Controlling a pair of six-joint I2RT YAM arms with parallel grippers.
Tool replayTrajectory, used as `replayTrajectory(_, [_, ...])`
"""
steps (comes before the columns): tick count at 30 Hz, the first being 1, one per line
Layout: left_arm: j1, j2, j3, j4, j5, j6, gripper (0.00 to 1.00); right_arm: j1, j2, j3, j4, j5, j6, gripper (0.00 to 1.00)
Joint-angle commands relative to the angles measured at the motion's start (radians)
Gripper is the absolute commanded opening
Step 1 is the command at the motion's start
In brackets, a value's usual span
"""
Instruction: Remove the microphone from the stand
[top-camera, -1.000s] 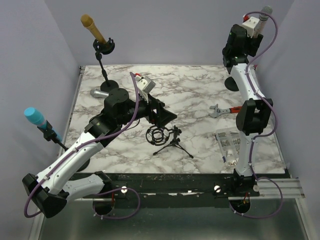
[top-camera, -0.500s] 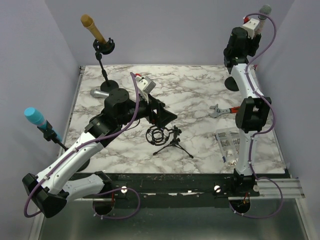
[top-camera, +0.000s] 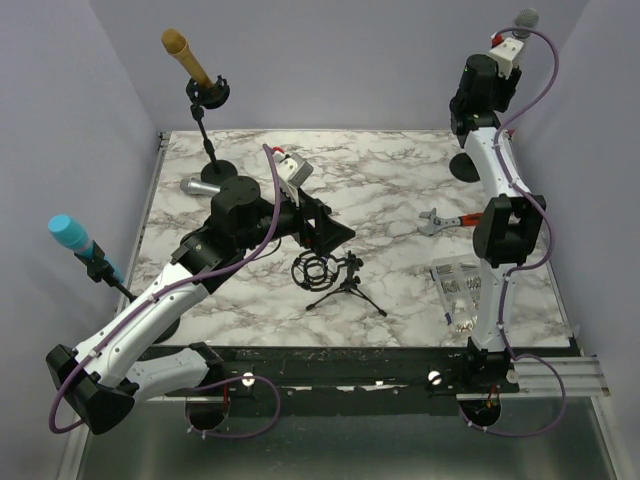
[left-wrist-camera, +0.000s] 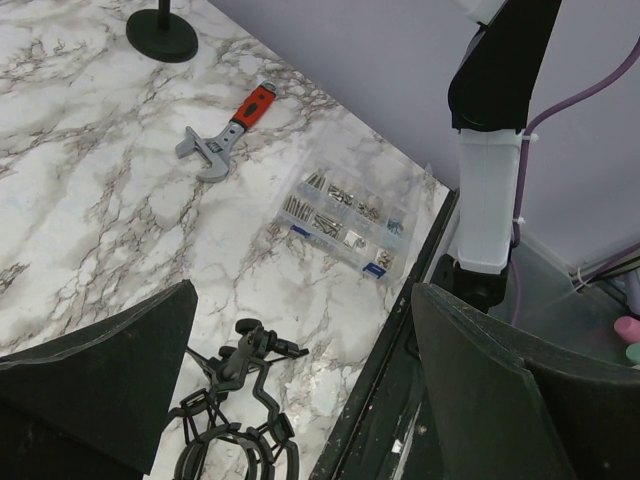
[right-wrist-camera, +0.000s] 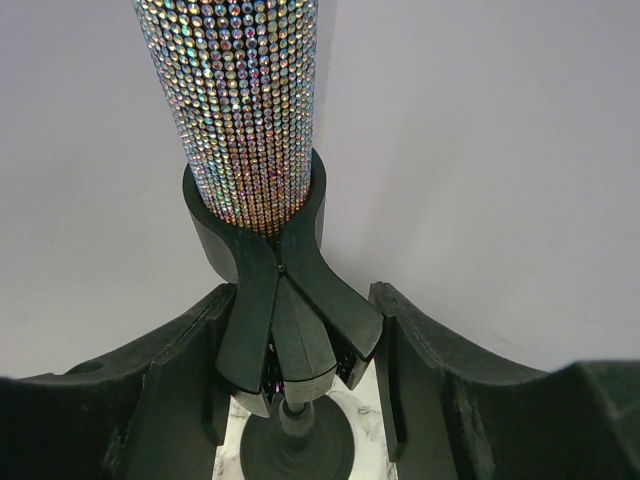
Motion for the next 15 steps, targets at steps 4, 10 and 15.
replayTrajectory(4, [-0.006,-0.003,0.006,0.004,0.020,0.004,0.92,-0.002,-0.112,-0.065,-0.100,-0.122,0.163,0.35])
replayTrajectory(10, [-0.006,-0.008,0.005,0.004,0.021,0.004,0.92,0.020,-0.183,-0.129,-0.105,-0.231,0.193,0.31])
replayTrajectory(15, [-0.008,-0.013,0.005,0.004,0.020,0.004,0.92,0.051,-0.222,-0.155,-0.114,-0.236,0.187,0.31])
